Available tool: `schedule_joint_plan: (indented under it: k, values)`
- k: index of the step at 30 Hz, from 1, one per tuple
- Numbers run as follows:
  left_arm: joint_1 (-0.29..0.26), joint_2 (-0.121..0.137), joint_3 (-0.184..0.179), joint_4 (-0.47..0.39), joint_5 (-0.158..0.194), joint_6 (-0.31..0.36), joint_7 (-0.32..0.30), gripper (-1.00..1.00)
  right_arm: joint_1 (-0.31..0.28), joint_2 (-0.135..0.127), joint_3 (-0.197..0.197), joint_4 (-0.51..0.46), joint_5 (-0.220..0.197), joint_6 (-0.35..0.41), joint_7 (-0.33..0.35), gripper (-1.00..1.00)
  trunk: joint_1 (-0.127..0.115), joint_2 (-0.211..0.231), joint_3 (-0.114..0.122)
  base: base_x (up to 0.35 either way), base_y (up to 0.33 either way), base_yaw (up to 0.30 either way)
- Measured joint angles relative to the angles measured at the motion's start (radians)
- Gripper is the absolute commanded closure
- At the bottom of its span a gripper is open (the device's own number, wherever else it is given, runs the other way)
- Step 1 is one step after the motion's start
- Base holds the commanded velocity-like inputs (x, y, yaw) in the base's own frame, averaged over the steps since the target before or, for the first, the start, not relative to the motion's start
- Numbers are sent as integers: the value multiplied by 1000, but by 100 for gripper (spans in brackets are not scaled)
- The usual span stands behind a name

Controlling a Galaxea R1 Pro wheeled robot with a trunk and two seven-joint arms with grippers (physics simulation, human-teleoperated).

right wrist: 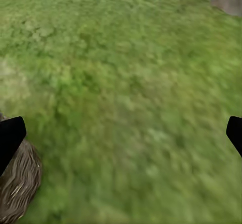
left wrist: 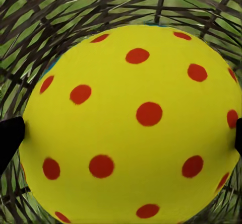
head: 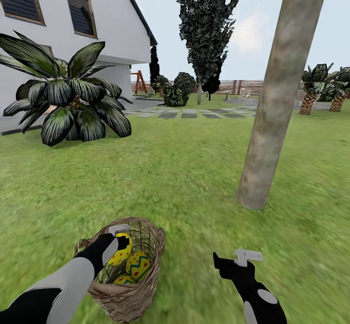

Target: Take the three Easter eggs out of the wicker basket on the lawn in the garden, then place them on the lawn next to a single tree (choose any tree) so that all three eggs are next to the same tree and none are left in the basket.

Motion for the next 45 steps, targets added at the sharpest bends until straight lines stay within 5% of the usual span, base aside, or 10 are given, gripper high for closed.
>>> schedule_joint_plan:
  k: [11,45]
  values:
    - [0,5,2,0,4,90,-4,100,0,0,-1,5,0,-2,-3,-100,-42,77,34,0,0,0]
    - [0,0,1,1,5,90,-11,100,-1,0,3,13,0,1,-1,-100,-173,315,141,0,0,0]
